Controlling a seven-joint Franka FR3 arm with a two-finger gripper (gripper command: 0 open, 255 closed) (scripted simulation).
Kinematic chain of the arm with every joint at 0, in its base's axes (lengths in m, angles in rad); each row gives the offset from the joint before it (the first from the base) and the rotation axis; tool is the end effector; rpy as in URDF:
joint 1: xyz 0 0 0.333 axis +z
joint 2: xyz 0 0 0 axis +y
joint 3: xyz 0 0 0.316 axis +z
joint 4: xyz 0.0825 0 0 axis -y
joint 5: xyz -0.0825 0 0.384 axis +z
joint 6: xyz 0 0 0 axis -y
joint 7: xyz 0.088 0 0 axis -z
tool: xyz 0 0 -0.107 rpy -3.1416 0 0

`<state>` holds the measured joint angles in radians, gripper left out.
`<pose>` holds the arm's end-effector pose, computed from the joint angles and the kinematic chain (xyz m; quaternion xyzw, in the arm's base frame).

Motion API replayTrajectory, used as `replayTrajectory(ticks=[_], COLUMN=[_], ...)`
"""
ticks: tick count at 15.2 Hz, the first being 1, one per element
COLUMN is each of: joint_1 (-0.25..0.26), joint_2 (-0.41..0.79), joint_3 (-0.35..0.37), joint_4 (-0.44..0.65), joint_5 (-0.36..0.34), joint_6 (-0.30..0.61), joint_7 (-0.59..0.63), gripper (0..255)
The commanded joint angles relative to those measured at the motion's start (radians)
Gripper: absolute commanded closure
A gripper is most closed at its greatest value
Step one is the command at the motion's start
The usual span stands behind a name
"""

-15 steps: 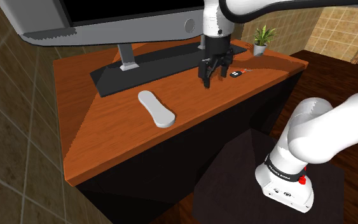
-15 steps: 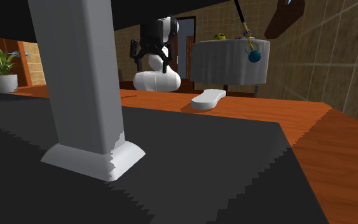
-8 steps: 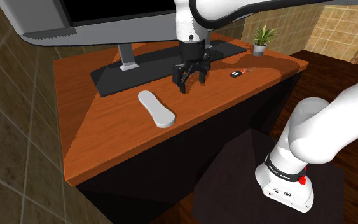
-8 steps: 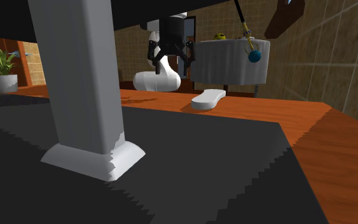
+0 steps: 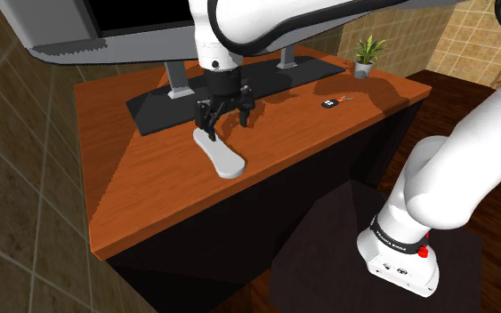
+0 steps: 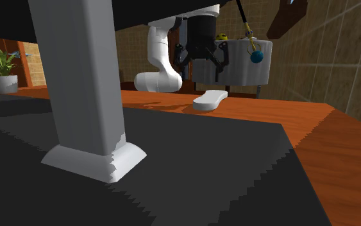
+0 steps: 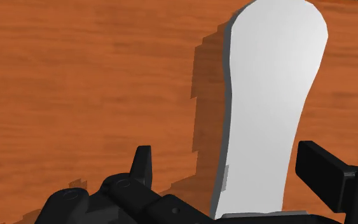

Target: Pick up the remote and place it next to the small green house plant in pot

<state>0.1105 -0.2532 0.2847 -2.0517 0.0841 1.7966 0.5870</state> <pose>0.4395 0.2024 0.5407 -0.9939 0.1098 0.0075 0.0025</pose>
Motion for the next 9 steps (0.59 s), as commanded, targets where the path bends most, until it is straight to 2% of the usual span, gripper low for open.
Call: replayTrajectory(ticks=[1,2,9], joint_1=[0.006,0.009,0.012], joint_2=[0.064,0.091,0.100], joint_3=[0.023,0.031,0.035], joint_4=[0.066,0.091,0.006], joint_5=[-0.008,-0.013,-0.013], joint_6=[0.009,0.013,0.107], joint_7=[0.041,0.057,0.058], gripper=[0,0,0])
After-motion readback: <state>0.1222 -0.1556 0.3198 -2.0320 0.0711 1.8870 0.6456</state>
